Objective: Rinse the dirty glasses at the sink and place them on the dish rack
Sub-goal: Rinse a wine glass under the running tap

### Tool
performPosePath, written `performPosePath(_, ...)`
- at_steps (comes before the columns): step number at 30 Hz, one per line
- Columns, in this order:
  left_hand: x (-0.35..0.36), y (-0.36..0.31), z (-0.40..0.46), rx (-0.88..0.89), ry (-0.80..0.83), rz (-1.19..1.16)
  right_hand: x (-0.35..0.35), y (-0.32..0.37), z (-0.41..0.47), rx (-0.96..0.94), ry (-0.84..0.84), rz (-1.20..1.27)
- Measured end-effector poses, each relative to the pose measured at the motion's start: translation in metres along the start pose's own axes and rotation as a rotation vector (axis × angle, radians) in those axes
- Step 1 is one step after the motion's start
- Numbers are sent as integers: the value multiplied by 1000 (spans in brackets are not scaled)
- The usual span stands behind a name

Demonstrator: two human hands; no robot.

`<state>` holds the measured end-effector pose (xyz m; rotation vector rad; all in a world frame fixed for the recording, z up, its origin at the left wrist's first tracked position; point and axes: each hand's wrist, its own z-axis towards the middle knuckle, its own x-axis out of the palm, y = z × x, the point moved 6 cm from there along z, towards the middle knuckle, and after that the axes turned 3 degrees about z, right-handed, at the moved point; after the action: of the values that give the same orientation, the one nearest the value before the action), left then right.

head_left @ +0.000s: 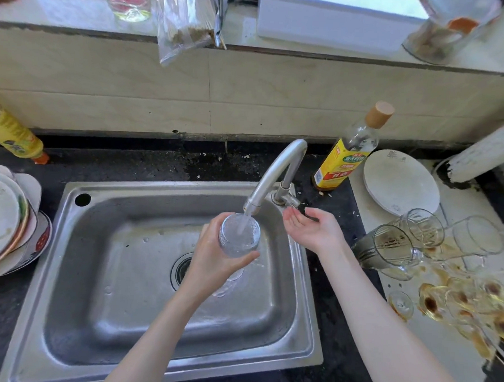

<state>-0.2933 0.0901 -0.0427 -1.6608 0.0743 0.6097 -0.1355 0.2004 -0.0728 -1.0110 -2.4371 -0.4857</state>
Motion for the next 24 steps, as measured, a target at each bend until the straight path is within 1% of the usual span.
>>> performPosePath(6,0,-16,6,50,5,-3,11,34,1,19,80,32)
performPosePath(9,0,-19,8,57,4,-27,10,34,2,-7,76,-45)
performPosePath(11,1,-16,9,36,6,-75,6,26,-2,-53,48,-201)
performPosePath(13,2,-9,8,-16,-15,-149,-6,7,-12,-67,33,-415)
performPosePath(16,4,4,3,-90,-61,-198,-41,-42,-30,64,16,-717)
performPosePath(18,4,9,-1,-107,-77,-186,-64,-73,-31,179,-18,-823)
performPosePath(20,4,11,-5,-110,-76,-183,-77,-95,-24,240,-53,-792)
performPosePath(24,6,7,-18,-82,-66,-190,-71,-116,-9,301,-90,-483)
